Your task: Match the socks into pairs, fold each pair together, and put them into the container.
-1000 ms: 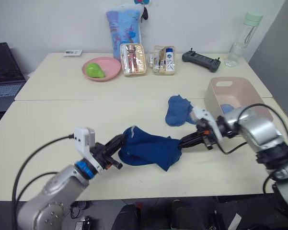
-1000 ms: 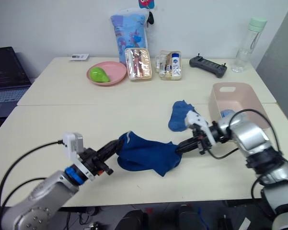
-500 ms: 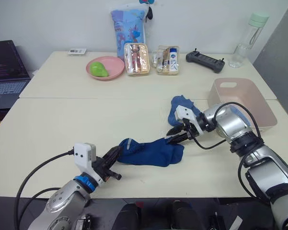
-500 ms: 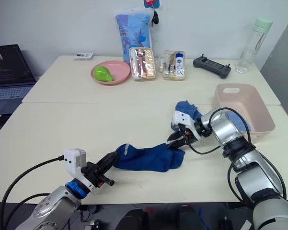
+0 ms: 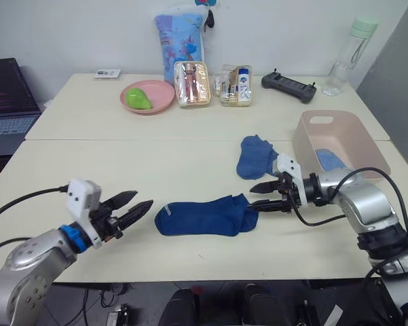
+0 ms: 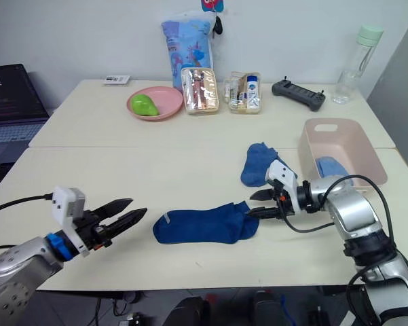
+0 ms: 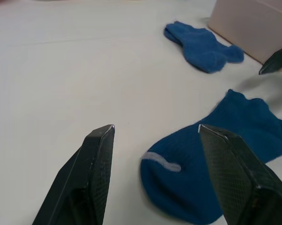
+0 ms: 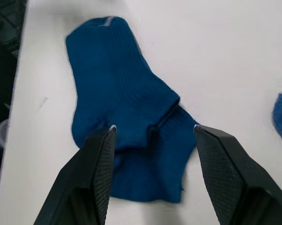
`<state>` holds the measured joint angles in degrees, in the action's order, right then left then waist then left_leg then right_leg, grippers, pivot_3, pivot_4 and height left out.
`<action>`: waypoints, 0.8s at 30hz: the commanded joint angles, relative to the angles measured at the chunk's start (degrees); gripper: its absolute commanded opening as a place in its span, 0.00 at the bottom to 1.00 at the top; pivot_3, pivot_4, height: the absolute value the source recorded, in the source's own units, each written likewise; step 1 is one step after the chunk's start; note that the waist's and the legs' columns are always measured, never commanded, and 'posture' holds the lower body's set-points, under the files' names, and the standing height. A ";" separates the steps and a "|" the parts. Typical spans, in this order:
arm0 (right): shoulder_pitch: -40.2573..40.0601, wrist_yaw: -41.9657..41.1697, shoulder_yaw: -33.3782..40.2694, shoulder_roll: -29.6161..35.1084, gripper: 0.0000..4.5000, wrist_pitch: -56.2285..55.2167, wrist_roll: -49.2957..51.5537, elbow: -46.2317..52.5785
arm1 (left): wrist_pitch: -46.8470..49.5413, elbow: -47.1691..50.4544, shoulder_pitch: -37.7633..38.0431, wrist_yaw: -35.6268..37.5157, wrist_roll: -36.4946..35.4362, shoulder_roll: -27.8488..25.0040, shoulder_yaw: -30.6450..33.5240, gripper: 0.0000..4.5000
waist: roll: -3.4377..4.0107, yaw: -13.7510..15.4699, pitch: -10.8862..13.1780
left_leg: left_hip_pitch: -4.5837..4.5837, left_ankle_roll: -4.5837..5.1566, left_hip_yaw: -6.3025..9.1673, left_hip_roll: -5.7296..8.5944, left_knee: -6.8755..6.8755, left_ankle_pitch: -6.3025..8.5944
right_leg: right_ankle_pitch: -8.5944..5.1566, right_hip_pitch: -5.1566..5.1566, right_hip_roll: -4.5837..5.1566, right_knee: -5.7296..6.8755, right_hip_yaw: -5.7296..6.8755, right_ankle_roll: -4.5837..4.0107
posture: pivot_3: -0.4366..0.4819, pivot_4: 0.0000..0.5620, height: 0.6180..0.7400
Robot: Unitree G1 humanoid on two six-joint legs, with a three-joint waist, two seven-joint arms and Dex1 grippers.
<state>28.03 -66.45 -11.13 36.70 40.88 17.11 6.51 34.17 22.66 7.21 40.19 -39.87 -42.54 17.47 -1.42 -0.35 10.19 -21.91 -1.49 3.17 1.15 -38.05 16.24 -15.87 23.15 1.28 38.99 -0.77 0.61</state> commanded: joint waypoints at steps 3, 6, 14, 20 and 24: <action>-2.72 7.57 1.85 -3.47 0.62 -0.02 0.48 2.90 | -3.26 -6.80 -4.07 4.49 7.96 -2.19 -7.25 0.66 | 0.00 -0.47 0.01 | -0.01 0.00 -0.08 0.00 -0.01 0.00 | 0.01 0.03 -0.01 0.00 -0.08 0.01 | 0.48 0.27 1.00; -4.14 10.06 1.90 -4.83 0.62 1.23 1.33 4.56 | -4.54 -9.22 -4.34 5.84 9.69 -2.05 -7.50 0.66 | 0.00 -0.67 0.00 | -0.01 0.00 -0.08 -0.01 -0.01 0.00 | 0.01 0.04 0.00 0.00 -0.08 0.01 | 0.48 0.27 1.00; -5.76 12.87 -0.66 -6.83 0.62 2.50 1.26 6.41 | -4.41 -10.34 -5.39 9.26 11.09 -0.74 -10.11 0.40 | -0.01 -0.67 0.00 | -0.01 0.00 -0.03 -0.04 -0.02 0.00 | 0.01 0.03 0.00 0.00 -0.04 0.02 | 0.48 0.27 1.00; -6.00 11.23 -1.87 -6.10 0.54 3.18 2.55 6.85 | -4.89 -10.13 -4.45 9.97 11.86 0.11 -11.05 0.00 | 0.00 -0.68 0.00 | -0.01 0.00 -0.01 -0.04 -0.01 0.00 | 0.01 0.03 0.00 0.00 -0.03 0.02 | 0.48 0.27 1.00; -5.75 10.65 -1.87 -5.52 0.26 3.21 3.39 6.80 | -4.74 -9.43 -3.31 10.51 10.91 0.28 -10.31 0.00 | 0.00 -0.68 0.00 | -0.01 0.00 -0.02 -0.04 -0.01 0.00 | 0.01 0.03 0.00 0.00 -0.04 0.02 | 0.48 0.27 1.00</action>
<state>21.80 -55.17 -13.37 30.73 44.33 19.27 11.12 29.71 11.61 3.12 49.72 -28.51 -42.44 6.62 -1.43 -1.03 10.20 -21.92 -1.48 3.15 1.10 -38.06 16.24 -15.86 23.18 1.28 39.00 -0.81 0.63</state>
